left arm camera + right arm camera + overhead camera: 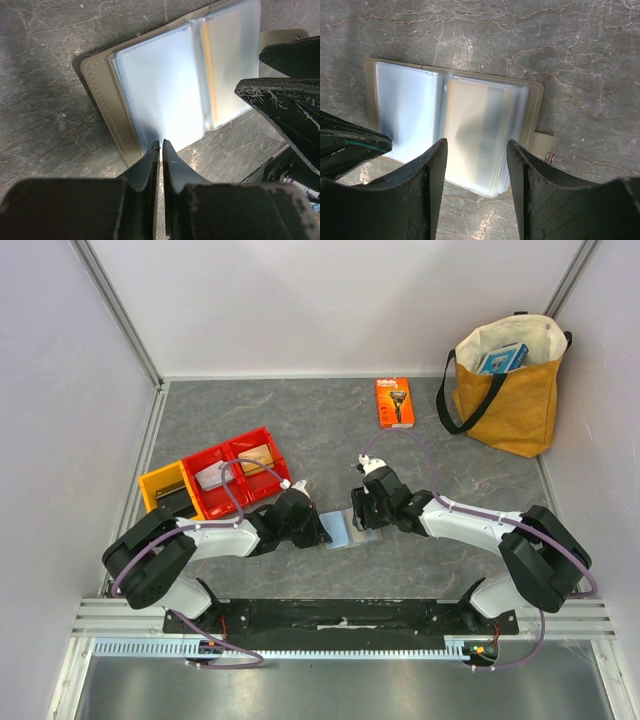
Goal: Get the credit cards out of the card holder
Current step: Remove the credit card from the card holder.
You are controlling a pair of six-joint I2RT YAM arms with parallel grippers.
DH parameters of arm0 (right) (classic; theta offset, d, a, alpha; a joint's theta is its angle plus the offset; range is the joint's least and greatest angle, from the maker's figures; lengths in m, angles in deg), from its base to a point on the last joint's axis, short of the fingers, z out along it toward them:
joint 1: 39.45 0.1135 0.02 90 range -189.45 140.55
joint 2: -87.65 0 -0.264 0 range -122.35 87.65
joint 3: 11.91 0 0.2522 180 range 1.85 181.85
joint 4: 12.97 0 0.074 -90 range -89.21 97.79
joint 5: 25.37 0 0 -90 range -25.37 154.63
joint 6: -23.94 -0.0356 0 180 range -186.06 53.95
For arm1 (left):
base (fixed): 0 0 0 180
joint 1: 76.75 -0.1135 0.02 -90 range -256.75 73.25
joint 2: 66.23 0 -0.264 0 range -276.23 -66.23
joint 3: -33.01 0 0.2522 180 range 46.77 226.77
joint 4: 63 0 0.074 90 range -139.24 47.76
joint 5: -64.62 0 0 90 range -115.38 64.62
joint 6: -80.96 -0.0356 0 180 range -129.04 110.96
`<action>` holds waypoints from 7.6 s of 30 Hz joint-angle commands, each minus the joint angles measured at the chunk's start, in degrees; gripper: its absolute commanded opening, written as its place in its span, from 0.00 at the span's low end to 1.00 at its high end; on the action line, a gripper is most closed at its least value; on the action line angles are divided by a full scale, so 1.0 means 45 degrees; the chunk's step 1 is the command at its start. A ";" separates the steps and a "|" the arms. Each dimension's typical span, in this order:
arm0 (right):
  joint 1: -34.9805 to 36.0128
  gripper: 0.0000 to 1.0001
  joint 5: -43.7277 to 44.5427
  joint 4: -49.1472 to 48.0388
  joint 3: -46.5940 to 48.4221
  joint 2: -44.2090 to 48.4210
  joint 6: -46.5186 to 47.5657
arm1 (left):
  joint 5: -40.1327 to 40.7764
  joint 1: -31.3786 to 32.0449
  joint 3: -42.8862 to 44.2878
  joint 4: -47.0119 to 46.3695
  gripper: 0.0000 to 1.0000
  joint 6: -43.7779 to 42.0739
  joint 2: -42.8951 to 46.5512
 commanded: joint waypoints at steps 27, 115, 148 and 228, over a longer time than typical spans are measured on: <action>0.0010 0.56 -0.0096 -0.0811 -0.0377 -0.0198 -0.0260 | -0.0052 0.0073 -0.0108 -0.0007 0.11 0.0081 -0.0024; 0.0713 0.57 -0.0818 -0.1162 0.0033 -0.0550 -0.1393 | 0.0476 -0.0747 -0.1162 0.0325 0.08 0.0295 0.0660; 0.0713 0.56 -0.0838 -0.1123 -0.0006 -0.0901 -0.1686 | 0.2000 -0.0728 -0.0283 0.2787 0.07 -0.1013 0.1364; 0.0498 0.60 -0.0818 -0.1357 -0.0025 -0.0980 -0.2584 | 0.2252 -0.0317 0.0303 0.3528 0.19 -0.1326 0.1187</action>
